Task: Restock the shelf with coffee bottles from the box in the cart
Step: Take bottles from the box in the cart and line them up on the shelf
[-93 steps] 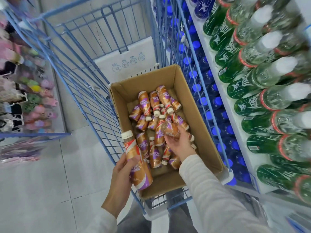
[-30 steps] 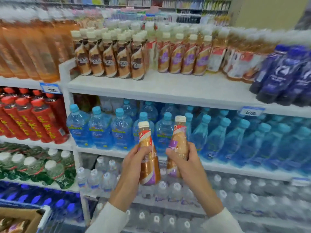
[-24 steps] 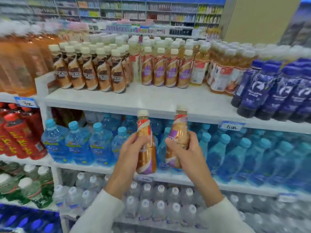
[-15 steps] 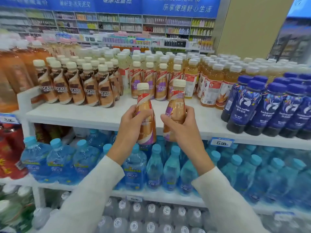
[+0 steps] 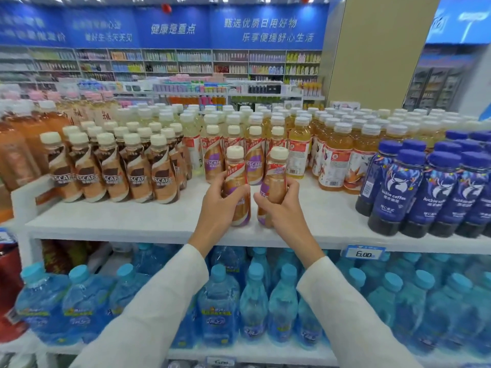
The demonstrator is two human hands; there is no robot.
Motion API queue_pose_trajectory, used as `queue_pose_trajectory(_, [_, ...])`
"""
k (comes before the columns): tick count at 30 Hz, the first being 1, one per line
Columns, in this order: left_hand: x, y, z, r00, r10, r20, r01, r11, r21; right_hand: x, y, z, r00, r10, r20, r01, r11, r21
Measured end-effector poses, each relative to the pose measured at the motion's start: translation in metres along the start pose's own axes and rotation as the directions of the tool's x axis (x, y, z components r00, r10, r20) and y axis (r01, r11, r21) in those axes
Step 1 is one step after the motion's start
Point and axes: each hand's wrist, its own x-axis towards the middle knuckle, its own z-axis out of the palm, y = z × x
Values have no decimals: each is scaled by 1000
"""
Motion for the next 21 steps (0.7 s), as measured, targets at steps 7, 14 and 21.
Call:
queue_pose_trajectory(7, [-7,-17,-15,994,11,106,-18,997,69,-2,17,-8,999,-47,8,48,991,-128])
queue_pose_trajectory(14, [-12,-23,-24,996,-12,85,-4,983,185,-4,28,-8,981,-107,-164,31,911,-411])
queue_pose_trajectory(21, [-19,-15,-17,999,-16,29,9,972,234,-2,27,-17,997,14,71,7,958,-287])
